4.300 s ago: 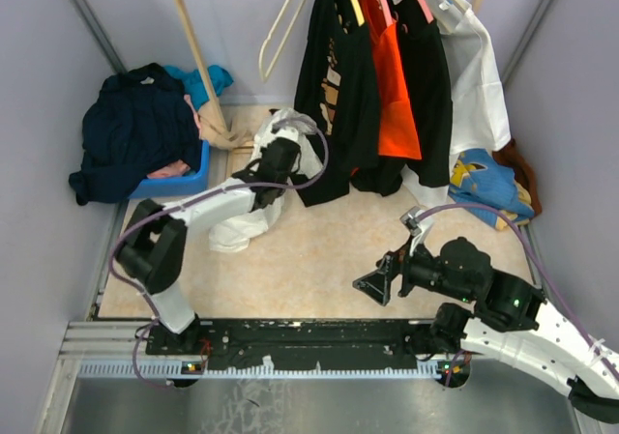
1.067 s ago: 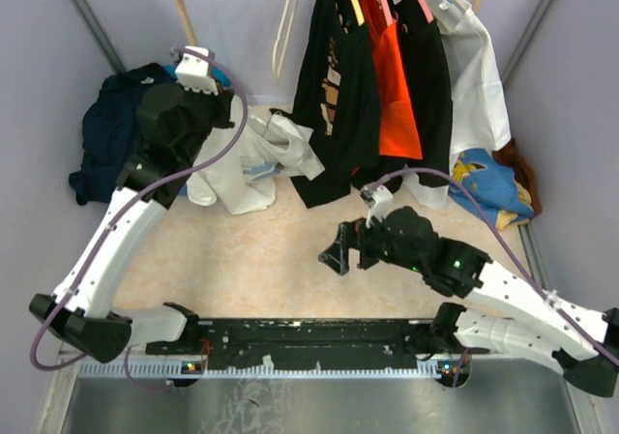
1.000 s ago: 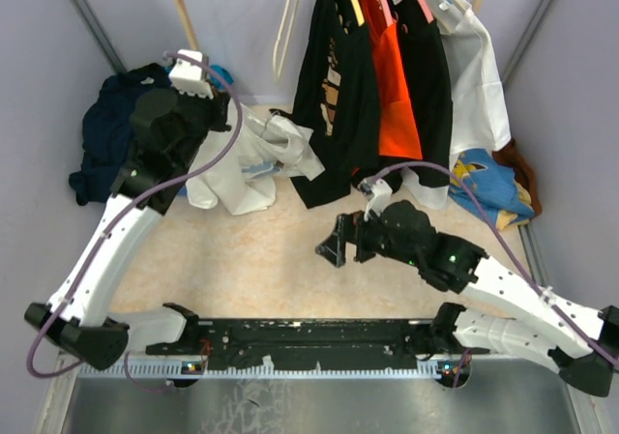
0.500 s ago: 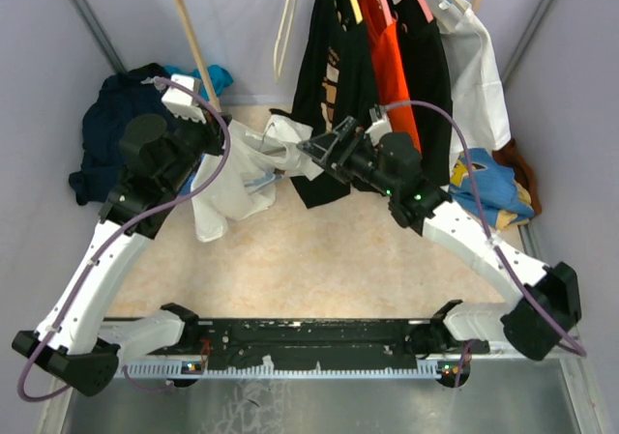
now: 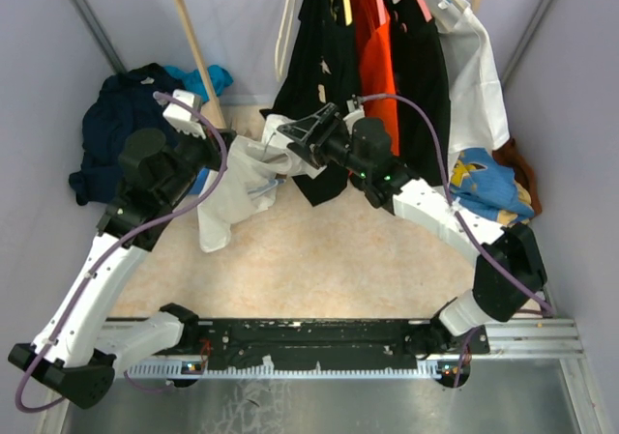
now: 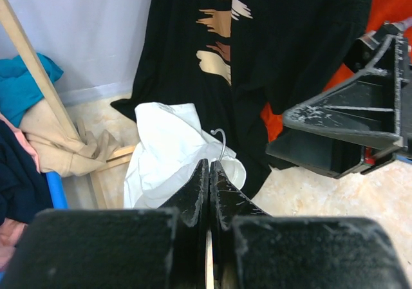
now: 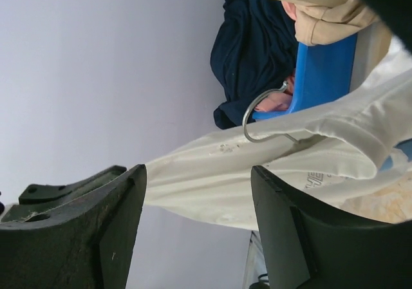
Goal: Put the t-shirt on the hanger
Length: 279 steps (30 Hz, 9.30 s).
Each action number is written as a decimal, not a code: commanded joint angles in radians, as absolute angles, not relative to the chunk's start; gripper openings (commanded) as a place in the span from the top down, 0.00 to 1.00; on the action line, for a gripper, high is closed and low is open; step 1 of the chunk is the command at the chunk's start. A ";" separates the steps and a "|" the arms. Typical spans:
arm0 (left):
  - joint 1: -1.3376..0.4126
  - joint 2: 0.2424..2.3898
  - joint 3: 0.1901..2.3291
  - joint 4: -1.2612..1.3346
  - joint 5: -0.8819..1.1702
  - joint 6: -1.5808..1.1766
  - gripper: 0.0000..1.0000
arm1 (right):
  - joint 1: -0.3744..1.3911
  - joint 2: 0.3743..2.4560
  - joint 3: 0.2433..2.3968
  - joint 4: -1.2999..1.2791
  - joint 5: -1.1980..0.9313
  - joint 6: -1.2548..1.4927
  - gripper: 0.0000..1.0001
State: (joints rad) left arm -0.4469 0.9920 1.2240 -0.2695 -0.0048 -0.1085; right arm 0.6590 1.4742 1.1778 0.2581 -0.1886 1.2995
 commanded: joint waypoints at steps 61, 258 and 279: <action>-0.453 0.910 1.180 -0.258 0.059 -0.123 1.00 | 0.722 1.683 1.190 0.682 -0.092 1.426 0.93; -0.831 1.039 1.167 -0.551 -0.379 -0.419 0.30 | 0.778 1.569 1.488 0.247 0.310 1.212 1.00; -0.834 1.058 1.205 -0.614 -0.314 -0.477 0.35 | 0.775 1.600 1.491 0.252 0.302 1.223 1.00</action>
State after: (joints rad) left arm -0.8341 1.0416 1.1995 -0.5941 -0.3237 -0.4625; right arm 0.7719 1.6302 1.4342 0.1741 0.2764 1.2068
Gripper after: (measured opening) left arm 0.649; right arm 0.027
